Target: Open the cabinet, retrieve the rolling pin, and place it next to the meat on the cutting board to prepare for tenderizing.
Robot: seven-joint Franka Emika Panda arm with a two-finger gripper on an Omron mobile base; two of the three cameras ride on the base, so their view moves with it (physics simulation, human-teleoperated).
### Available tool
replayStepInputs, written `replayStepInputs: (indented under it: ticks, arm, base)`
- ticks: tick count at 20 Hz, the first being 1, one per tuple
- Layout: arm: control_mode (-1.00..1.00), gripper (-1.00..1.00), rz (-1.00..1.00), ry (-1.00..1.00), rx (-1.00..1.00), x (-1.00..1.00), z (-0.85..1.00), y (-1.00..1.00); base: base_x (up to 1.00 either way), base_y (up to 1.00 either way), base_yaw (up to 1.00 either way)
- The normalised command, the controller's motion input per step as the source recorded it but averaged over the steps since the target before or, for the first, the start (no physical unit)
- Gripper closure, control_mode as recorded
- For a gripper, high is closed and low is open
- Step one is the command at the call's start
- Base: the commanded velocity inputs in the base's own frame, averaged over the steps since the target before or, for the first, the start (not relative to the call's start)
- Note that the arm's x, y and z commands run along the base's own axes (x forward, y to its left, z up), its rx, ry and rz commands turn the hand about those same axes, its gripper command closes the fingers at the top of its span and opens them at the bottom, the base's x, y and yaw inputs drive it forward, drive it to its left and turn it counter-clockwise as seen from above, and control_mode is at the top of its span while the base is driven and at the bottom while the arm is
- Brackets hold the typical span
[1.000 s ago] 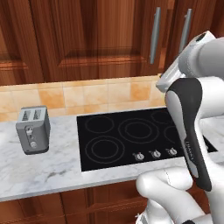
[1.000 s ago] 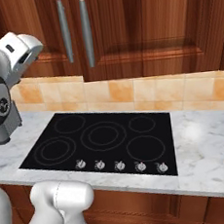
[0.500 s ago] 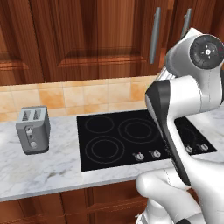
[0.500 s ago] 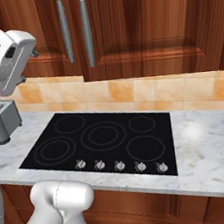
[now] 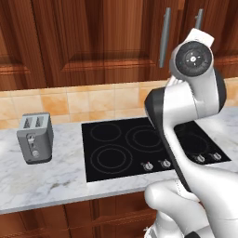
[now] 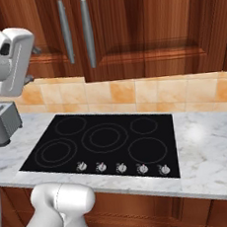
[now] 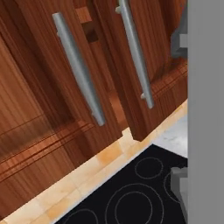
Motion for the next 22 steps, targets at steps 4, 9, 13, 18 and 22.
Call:
replayStepInputs:
  ticks: [4, 9, 13, 18, 22]
  arm:
    - [-1.00, -1.00, -0.05, -0.01, -0.17, 0.01, 0.00, -0.25]
    - [-1.00, -1.00, -0.02, -0.02, -0.16, 0.21, 0.00, -0.10]
    - [-1.00, -1.00, 0.00, -0.01, -0.11, 0.38, 0.00, -0.01]
    - [-1.00, -1.00, 0.00, 0.00, -0.08, 0.43, 0.00, 0.00]
    - [-1.00, -1.00, -0.01, -0.03, -0.09, 0.31, 0.00, -0.02]
  base:
    - [0.00, 0.00, 0.00]
    - [0.00, 0.00, 0.00]
    - [0.00, 0.00, 0.00]
    - [0.00, 0.00, 0.00]
    - [0.00, 0.00, 0.00]
